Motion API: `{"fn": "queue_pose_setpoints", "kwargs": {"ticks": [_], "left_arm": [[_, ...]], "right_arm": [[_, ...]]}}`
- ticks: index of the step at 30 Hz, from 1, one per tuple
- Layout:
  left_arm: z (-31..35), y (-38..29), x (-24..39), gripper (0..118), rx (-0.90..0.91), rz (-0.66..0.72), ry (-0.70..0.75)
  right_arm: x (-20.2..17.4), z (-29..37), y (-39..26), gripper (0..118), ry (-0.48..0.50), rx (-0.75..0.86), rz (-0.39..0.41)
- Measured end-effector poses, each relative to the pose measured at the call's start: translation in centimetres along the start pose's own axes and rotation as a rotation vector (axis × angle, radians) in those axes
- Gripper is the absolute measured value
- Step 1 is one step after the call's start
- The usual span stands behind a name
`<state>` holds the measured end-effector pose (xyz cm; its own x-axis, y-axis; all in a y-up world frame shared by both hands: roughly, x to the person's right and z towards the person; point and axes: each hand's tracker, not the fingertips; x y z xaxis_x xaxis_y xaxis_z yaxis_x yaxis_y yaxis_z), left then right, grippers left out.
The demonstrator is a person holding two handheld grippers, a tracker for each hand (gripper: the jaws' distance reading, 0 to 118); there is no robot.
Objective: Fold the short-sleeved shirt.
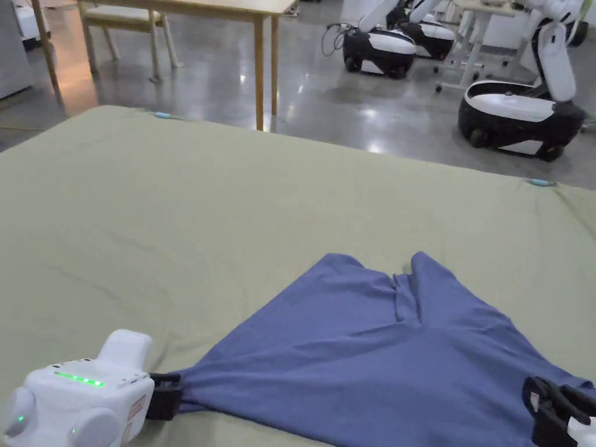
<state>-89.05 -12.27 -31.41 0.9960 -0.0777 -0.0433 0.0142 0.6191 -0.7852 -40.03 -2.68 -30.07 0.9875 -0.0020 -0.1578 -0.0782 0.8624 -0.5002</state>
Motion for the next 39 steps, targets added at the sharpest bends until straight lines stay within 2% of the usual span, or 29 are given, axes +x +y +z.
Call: {"fn": "queue_pose_setpoints", "kwargs": {"ticks": [1,2,4,6,7,8,10,12,16,17,18,20,21,22,23,24,25,27,28,31,34,39], "left_arm": [[-0.1,0.1,0.3,75,-0.009,-0.016,-0.023],[-0.8,0.0,-0.2,56,-0.009,-0.01,-0.065],[0.3,0.7,0.2,0,0.007,-0.021,-0.074],[3.3,1.0,3.0,1,0.049,-0.078,-0.036],[4.3,1.1,4.0,0,0.061,-0.094,-0.034],[5.4,1.2,4.9,0,0.102,-0.103,-0.022],[6.3,2.6,3.2,1,0.108,-0.05,-0.084],[7.5,3.2,3.7,1,0.13,-0.051,-0.084],[7.8,4.3,3.6,0,0.144,-0.058,-0.077],[7.7,4.6,3.6,1,0.143,-0.06,-0.076],[7.3,4.5,3.6,1,0.138,-0.063,-0.074],[6.9,4.6,3.5,0,0.131,-0.062,-0.072],[6.7,4.6,3.5,1,0.129,-0.063,-0.069],[6.4,4.4,3.6,1,0.128,-0.067,-0.068],[6.1,4.4,3.5,0,0.127,-0.064,-0.069],[5.8,4.5,3.4,0,0.125,-0.052,-0.075],[5.4,4.7,3.3,1,0.126,-0.045,-0.086],[5.3,4.9,3.2,0,0.137,-0.034,-0.093],[5.3,5.3,3.0,0,0.142,-0.03,-0.098],[6.4,7.3,2.6,0,0.186,-0.041,-0.099],[8.2,10.9,2.2,0,0.257,-0.088,-0.07],[13.6,19.0,1.9,0,0.414,-0.101,-0.081]], "right_arm": [[0.8,-1.0,0.4,5,-0.014,-0.015,0.0],[1.6,-2.1,0.8,5,-0.029,-0.028,0.004],[3.6,-5.2,2.0,5,-0.053,-0.07,0.024],[5.8,-8.8,3.3,5,-0.068,-0.095,0.015],[7.0,-11.0,4.0,9,-0.066,-0.121,-0.001],[8.1,-13.1,4.6,39,-0.06,-0.139,-0.008],[10.1,-18.0,5.7,116,-0.033,-0.252,-0.026],[11.2,-22.1,5.6,113,-0.051,-0.358,-0.031],[11.3,-28.7,8.3,113,-0.064,-0.403,0.051],[11.5,-27.8,4.5,105,-0.066,-0.403,0.066],[11.4,-28.2,4.0,88,-0.051,-0.426,0.071],[10.5,-27.9,3.5,78,0.026,-0.464,0.084],[9.7,-27.1,3.7,75,-0.005,-0.407,0.102],[9.1,-26.4,3.9,61,0.002,-0.395,0.12],[8.6,-26.1,3.9,20,0.031,-0.413,0.111],[8.2,-25.6,3.8,5,0.013,-0.417,0.119],[8.1,-25.0,4.0,5,0.006,-0.413,0.119],[8.5,-23.4,5.1,5,0.06,-0.407,0.015],[8.4,-22.1,5.8,5,0.031,-0.357,0.014],[8.3,-16.6,9.0,5,0.056,-0.224,-0.004],[7.5,-10.8,13.7,5,0.024,-0.101,0.067],[8.2,-2.4,22.7,5,0.002,0.09,0.077]]}}
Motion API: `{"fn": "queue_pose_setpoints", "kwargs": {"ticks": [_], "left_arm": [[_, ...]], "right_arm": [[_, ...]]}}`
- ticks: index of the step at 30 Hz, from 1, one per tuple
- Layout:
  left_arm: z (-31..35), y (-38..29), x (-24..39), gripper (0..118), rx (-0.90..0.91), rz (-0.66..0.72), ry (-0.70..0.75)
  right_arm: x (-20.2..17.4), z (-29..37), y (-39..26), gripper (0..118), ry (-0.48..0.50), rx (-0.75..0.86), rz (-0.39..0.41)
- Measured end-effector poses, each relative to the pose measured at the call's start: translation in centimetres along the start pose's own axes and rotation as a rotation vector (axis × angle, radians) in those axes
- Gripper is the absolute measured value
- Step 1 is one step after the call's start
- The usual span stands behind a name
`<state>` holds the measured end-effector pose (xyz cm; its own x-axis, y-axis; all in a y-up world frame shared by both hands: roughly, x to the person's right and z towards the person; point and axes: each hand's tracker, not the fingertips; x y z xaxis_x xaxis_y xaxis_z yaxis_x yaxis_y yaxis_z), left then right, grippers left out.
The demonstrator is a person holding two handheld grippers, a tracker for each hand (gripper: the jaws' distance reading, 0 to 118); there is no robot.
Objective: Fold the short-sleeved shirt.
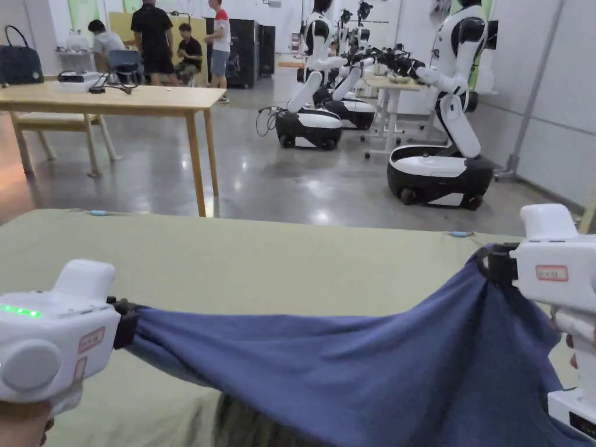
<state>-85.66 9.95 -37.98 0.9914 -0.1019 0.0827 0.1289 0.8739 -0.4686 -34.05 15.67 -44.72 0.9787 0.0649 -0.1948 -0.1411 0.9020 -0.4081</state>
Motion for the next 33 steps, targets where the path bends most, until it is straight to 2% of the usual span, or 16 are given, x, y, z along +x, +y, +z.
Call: {"fn": "queue_pose_setpoints", "kwargs": {"ticks": [6,10,15,19,24,29,33], "left_arm": [[1.6,11.5,-0.3,0,0.134,-0.046,0.075],[2.3,18.3,-0.4,0,0.21,-0.095,0.15],[3.7,25.5,-1.5,0,0.293,-0.066,0.192],[4.2,28.9,-2.9,0,0.338,-0.07,0.224],[2.6,27.5,-3.3,0,0.352,-0.052,0.221],[-3.4,21.1,-2.8,0,0.278,0.03,0.171],[-4.7,15.9,-1.0,0,0.268,0.099,0.147]], "right_arm": [[2.8,5.7,10.5,5,-0.066,0.177,-0.03],[4.8,7.5,17.4,5,-0.058,0.257,-0.04],[5.8,9.6,23.5,5,-0.077,0.407,-0.07],[5.9,9.8,26.0,5,-0.081,0.44,-0.079],[5.8,6.8,23.9,5,-0.089,0.43,-0.068],[6.0,1.0,17.0,5,-0.107,0.33,-0.103],[6.1,-1.4,11.7,5,-0.125,0.294,-0.109]]}}
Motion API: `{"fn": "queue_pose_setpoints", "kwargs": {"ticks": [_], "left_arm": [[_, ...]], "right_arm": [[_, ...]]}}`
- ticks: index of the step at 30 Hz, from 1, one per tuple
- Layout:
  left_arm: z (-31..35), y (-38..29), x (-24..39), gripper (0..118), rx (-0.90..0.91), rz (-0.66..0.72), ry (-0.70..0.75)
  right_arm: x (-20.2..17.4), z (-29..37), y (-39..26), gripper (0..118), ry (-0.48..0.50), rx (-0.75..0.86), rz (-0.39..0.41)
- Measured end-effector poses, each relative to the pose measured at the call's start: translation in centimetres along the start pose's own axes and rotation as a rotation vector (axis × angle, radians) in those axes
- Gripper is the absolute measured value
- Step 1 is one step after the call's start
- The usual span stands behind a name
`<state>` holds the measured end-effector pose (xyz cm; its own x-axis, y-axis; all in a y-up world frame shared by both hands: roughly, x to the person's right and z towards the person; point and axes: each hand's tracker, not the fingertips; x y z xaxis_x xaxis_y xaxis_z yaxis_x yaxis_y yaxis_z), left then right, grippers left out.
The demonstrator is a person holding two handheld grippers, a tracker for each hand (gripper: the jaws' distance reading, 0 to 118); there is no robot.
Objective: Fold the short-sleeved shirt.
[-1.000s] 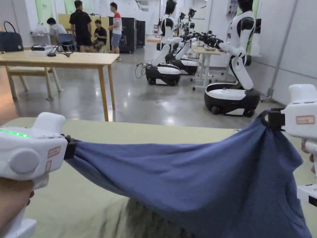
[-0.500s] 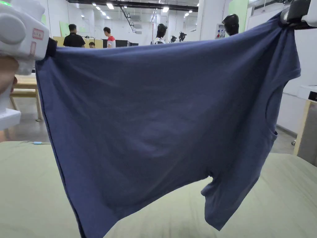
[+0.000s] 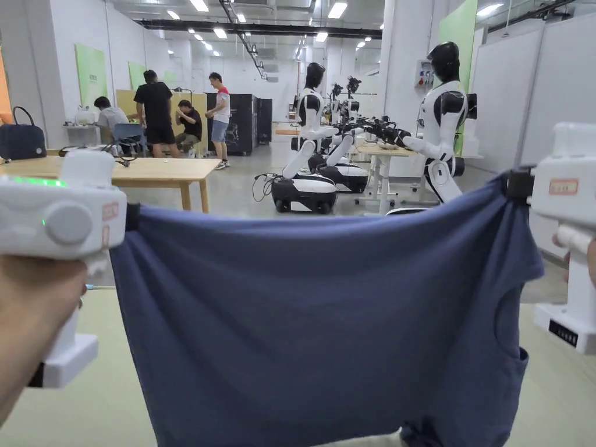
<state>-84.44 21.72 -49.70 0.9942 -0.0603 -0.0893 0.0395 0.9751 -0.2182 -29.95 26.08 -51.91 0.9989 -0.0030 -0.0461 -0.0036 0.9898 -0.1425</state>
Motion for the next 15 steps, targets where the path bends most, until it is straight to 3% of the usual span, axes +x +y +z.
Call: {"fn": "queue_pose_setpoints", "kwargs": {"ticks": [9,12,15], "left_arm": [[8.5,-4.1,1.4,0,-0.007,0.005,-0.033],[13.3,-7.1,1.8,0,-0.018,-0.022,-0.044],[17.6,-11.9,1.8,0,-0.058,-0.032,-0.064]], "right_arm": [[1.0,8.9,-4.1,5,0.009,-0.054,0.004],[1.4,13.8,-7.9,5,0.018,-0.093,-0.021],[1.7,18.5,-13.8,5,0.024,-0.187,0.026]]}}
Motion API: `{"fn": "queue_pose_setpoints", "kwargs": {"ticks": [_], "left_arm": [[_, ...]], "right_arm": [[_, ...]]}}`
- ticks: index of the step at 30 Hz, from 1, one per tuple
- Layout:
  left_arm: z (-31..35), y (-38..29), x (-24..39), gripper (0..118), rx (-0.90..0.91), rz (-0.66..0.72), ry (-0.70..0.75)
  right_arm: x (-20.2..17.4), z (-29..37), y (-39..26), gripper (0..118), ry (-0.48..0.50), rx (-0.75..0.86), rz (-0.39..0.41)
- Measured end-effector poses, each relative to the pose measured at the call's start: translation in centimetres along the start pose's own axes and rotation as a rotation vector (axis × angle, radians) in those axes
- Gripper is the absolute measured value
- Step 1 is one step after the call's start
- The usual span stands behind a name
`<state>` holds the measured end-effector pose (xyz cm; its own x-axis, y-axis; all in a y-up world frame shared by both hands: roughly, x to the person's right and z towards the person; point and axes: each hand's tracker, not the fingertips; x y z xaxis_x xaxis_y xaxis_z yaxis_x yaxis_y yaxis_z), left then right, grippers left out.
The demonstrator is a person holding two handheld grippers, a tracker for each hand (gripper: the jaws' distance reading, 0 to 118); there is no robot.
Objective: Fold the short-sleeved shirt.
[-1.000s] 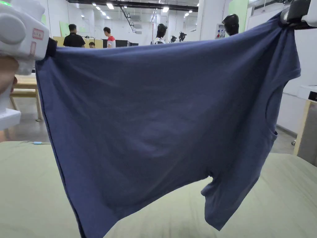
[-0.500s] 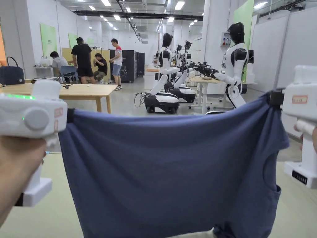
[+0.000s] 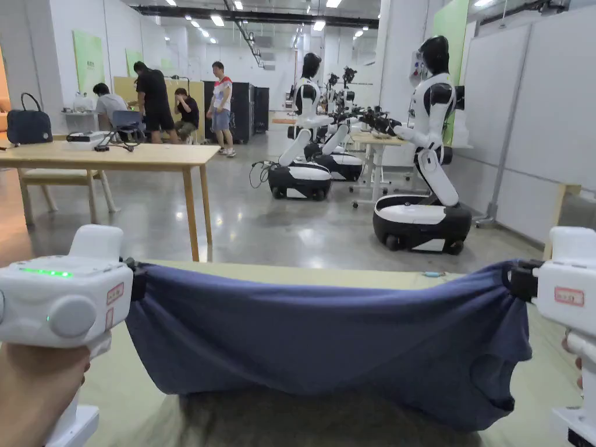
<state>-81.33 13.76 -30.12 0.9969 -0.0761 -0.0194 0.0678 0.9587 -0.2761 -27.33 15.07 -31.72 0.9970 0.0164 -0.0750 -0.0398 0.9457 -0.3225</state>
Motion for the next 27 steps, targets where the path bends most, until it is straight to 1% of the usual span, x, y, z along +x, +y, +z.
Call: {"fn": "queue_pose_setpoints", "kwargs": {"ticks": [2,5,6,8,10,11,12,13,14,15,16,17,18,19,20,22,24,25,26,27], "left_arm": [[2.4,-4.5,0.6,0,-0.076,-0.013,-0.01],[4.8,-11.5,1.2,1,-0.213,-0.003,-0.047],[5.3,-13.9,1.5,1,-0.277,0.009,-0.069],[5.8,-18.6,1.7,1,-0.415,0.03,-0.075],[6.3,-22.2,1.9,1,-0.519,0.021,-0.057],[6.5,-23.0,1.7,2,-0.547,0.027,-0.067],[7.0,-23.6,1.5,7,-0.533,0.05,-0.076],[7.4,-24.1,1.4,15,-0.528,0.061,-0.079],[7.9,-23.7,1.6,49,-0.513,0.055,-0.07],[7.3,-23.6,0.9,88,-0.477,0.042,-0.057],[7.8,-23.0,1.0,110,-0.434,0.023,-0.059],[8.5,-22.5,1.3,113,-0.393,0.005,-0.063],[9.2,-22.0,1.5,113,-0.333,-0.003,-0.08],[9.7,-21.6,1.9,113,-0.293,0.002,-0.07],[10.3,-21.3,2.4,113,-0.284,0.011,-0.064],[11.2,-21.4,3.3,113,-0.258,0.014,-0.076],[12.4,-22.1,4.5,112,-0.246,0.008,-0.05],[12.6,-22.7,4.7,109,-0.252,0.012,-0.046],[12.5,-23.3,4.6,92,-0.286,0.017,-0.043],[12.2,-24.5,4.6,59,-0.359,0.01,-0.032]], "right_arm": [[0.1,1.7,-5.3,5,-0.001,-0.055,0.006],[-0.1,2.6,-13.6,5,-0.008,-0.205,0.043],[0.4,2.1,-16.6,5,-0.01,-0.267,0.053],[0.3,2.1,-21.6,5,0.003,-0.368,0.048],[0.2,2.3,-25.3,5,-0.011,-0.439,0.052],[0.2,2.4,-26.2,5,-0.018,-0.465,0.054],[0.2,2.5,-26.8,5,-0.031,-0.482,0.054],[0.4,2.7,-27.0,6,-0.027,-0.471,0.048],[0.3,3.3,-26.8,16,-0.024,-0.456,0.032],[0.3,3.7,-26.3,38,-0.032,-0.429,0.01],[0.2,4.3,-25.6,75,-0.023,-0.389,-0.026],[0.1,4.8,-24.9,117,0.008,-0.355,-0.084],[-0.3,5.8,-24.2,118,0.038,-0.326,-0.142],[-1.0,6.6,-23.8,117,0.084,-0.271,-0.172],[-1.8,7.4,-23.4,117,0.099,-0.198,-0.18],[-4.1,8.9,-23.0,116,0.083,-0.187,-0.141],[-5.9,9.7,-23.3,114,0.068,-0.166,-0.111],[-6.7,9.9,-23.7,104,0.049,-0.15,-0.102],[-7.7,10.1,-24.2,66,0.019,-0.13,-0.08],[-8.3,9.9,-24.7,24,-0.008,-0.135,-0.055]]}}
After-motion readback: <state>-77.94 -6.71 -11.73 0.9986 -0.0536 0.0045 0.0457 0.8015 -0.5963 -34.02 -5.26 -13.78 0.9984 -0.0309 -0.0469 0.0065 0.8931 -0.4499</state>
